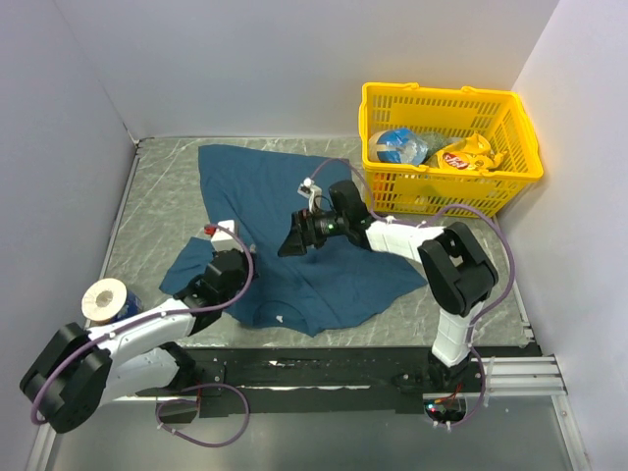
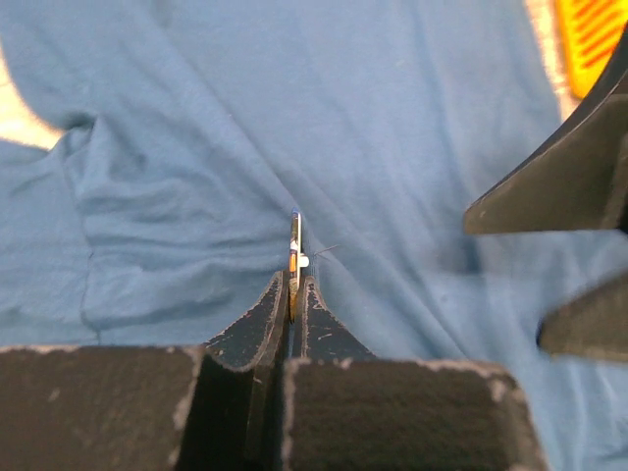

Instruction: Pin the brooch onto the clothing

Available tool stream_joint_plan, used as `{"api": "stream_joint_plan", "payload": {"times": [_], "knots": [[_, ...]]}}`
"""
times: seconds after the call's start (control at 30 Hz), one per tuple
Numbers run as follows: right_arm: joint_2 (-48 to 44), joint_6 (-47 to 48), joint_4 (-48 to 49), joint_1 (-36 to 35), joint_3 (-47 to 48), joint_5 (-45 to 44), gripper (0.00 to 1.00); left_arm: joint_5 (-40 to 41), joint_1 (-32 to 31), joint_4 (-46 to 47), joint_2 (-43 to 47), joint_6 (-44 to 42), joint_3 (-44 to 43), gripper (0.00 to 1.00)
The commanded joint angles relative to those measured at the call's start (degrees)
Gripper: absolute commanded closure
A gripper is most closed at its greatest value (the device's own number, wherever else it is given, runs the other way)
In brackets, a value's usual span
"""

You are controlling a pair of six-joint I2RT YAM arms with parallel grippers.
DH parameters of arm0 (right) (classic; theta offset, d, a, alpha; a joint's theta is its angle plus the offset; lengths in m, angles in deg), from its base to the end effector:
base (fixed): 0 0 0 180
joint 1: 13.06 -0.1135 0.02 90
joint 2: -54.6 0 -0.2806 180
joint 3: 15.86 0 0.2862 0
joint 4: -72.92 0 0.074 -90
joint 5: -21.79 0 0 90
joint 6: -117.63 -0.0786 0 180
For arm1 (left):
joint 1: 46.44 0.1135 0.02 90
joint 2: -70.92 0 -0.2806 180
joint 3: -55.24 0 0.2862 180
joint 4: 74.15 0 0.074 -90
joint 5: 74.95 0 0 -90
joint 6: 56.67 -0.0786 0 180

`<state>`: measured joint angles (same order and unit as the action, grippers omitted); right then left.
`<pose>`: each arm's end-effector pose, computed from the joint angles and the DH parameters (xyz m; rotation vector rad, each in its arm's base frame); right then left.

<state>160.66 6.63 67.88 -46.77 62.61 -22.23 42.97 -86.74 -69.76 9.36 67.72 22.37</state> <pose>0.3510 0.3021 0.1812 -0.7565 2.1455 1.3922 0.2283 -0.1454 0.1638 -0.2106 1.9503 -0.3759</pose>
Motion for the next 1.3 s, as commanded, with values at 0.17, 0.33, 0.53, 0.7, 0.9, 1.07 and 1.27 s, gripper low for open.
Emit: {"api": "stream_joint_plan", "payload": {"times": [0.17, 0.33, 0.53, 0.7, 0.9, 1.07, 1.27], "knots": [[-5.6, 5.8, 20.0, 0.1, -5.5, 6.9, 0.02, -18.4, 6.3, 11.4, 5.1, -6.0, 2.5, 0.99], [-4.4, 4.5, 21.7, -0.8, -5.4, 6.1, 0.07, -21.5, 7.4, 12.8, 4.3, -7.1, 2.2, 0.99], [-1.9, 7.7, 18.4, -2.8, -2.6, 3.2, 0.09, -24.3, 8.2, 15.0, 4.2, -7.4, 2.8, 0.99], [-1.9, 11.0, 20.6, -2.6, -4.7, 4.4, 0.09, -25.2, 9.4, 16.0, 6.9, -9.2, 4.4, 0.99], [-4.4, 16.0, 30.0, -2.5, -10.8, 5.3, 0.05, -27.4, 10.1, 16.2, 11.5, -15.1, 6.9, 0.99], [-4.3, 17.9, 37.0, -2.4, -13.5, 6.9, 0.05, -29.3, 11.4, 15.9, 14.9, -18.6, 9.1, 0.99], [-3.1, 17.4, 42.1, -2.3, -13.3, 12.8, 0.10, -40.5, 13.9, 14.9, 14.3, -21.3, 7.7, 0.99]]}}
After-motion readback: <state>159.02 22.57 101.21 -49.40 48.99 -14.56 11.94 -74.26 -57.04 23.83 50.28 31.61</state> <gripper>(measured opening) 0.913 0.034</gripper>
